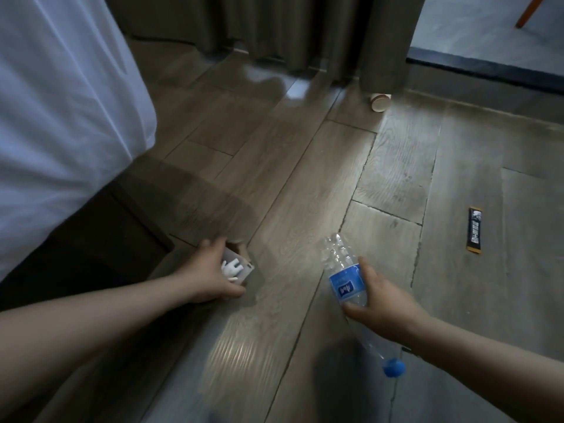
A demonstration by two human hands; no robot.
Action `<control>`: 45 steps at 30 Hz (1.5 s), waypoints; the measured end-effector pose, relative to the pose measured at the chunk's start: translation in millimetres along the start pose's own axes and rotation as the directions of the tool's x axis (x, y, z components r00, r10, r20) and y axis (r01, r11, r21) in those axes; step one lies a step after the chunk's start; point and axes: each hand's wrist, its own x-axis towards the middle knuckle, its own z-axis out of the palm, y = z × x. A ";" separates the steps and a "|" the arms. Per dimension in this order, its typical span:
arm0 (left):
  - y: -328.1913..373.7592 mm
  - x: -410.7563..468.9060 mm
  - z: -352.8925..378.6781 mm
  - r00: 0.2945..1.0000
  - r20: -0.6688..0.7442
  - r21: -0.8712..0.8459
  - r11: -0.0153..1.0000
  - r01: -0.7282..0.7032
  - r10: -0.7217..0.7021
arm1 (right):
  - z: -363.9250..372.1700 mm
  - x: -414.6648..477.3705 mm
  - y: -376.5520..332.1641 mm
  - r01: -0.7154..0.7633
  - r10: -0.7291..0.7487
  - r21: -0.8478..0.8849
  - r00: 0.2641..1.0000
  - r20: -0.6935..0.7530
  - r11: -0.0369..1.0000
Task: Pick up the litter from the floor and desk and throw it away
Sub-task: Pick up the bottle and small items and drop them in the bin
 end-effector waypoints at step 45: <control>657.1 -426.4 -463.8 0.863 0.315 -0.518 0.833 -0.193 0.396 | -615.3 -611.8 -90.3 -0.248 0.880 0.912 0.432 -0.198 0.327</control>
